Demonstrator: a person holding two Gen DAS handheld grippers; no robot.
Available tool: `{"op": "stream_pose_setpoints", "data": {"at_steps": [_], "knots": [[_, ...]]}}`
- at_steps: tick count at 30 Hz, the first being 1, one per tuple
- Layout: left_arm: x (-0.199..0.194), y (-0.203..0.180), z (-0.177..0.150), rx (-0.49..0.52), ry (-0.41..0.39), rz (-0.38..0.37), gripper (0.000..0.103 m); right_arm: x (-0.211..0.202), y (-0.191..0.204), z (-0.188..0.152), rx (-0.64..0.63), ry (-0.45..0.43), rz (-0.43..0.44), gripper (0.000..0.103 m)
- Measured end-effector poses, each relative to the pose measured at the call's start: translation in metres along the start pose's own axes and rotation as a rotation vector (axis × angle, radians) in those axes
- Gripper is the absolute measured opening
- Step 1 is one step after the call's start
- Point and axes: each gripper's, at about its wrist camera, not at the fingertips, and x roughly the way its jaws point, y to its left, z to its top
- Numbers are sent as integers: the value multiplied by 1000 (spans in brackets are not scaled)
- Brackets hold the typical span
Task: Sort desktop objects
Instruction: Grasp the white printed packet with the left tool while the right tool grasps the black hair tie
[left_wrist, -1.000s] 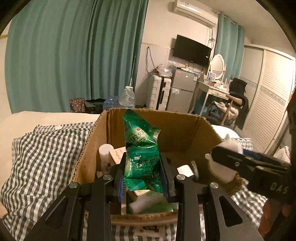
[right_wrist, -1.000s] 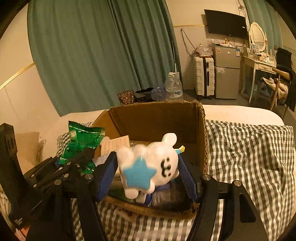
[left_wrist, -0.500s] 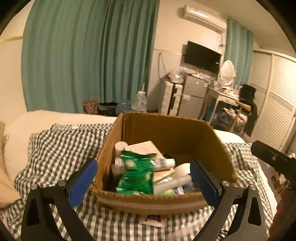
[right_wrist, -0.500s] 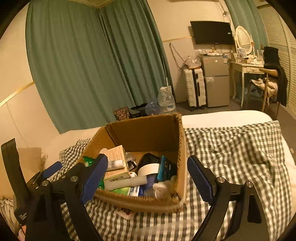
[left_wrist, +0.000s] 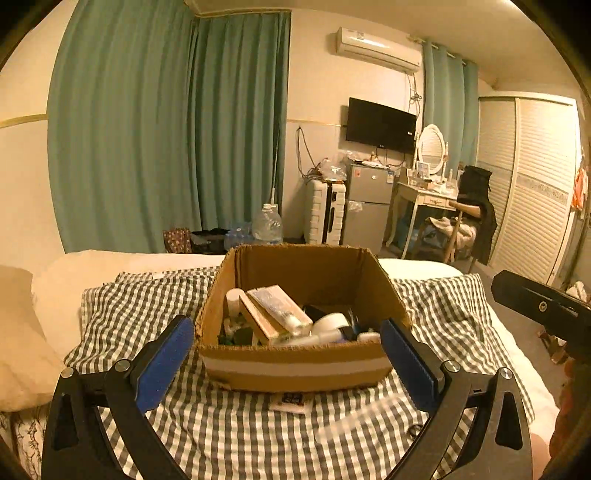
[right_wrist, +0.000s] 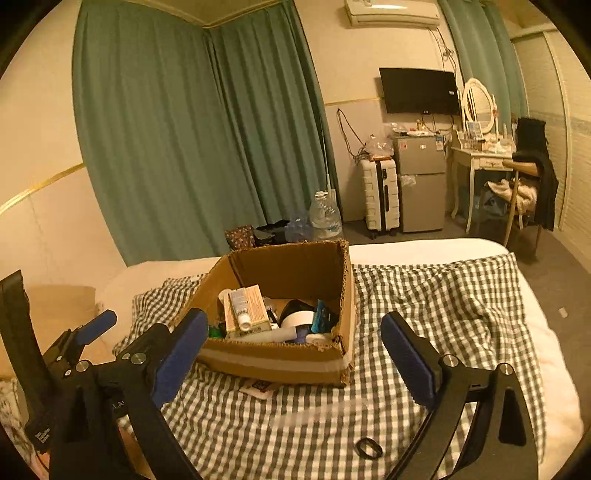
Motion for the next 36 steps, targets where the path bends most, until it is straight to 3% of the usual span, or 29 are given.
{"op": "stream_pose_setpoints", "data": {"at_steps": [5,10,22,28,32,36], "knots": [[-6,-4,-16,10,17,8,103,-2,-2,-21,1,36,-18,97],[8,-1,-41,9,58,24,103,21,-17,-56,47,130,-25,98],[95,9,-137,-53,267,18,103,95,-45,-145,42,373,-126,98],[141,10,-158,-93,317,18,103,117,-51,-169,81,455,-139,98],[165,16,-163,-151,325,9,103,131,-48,-176,27,496,-203,97],[183,20,-169,-184,351,11,103,146,-62,-185,78,567,-236,90]]}}
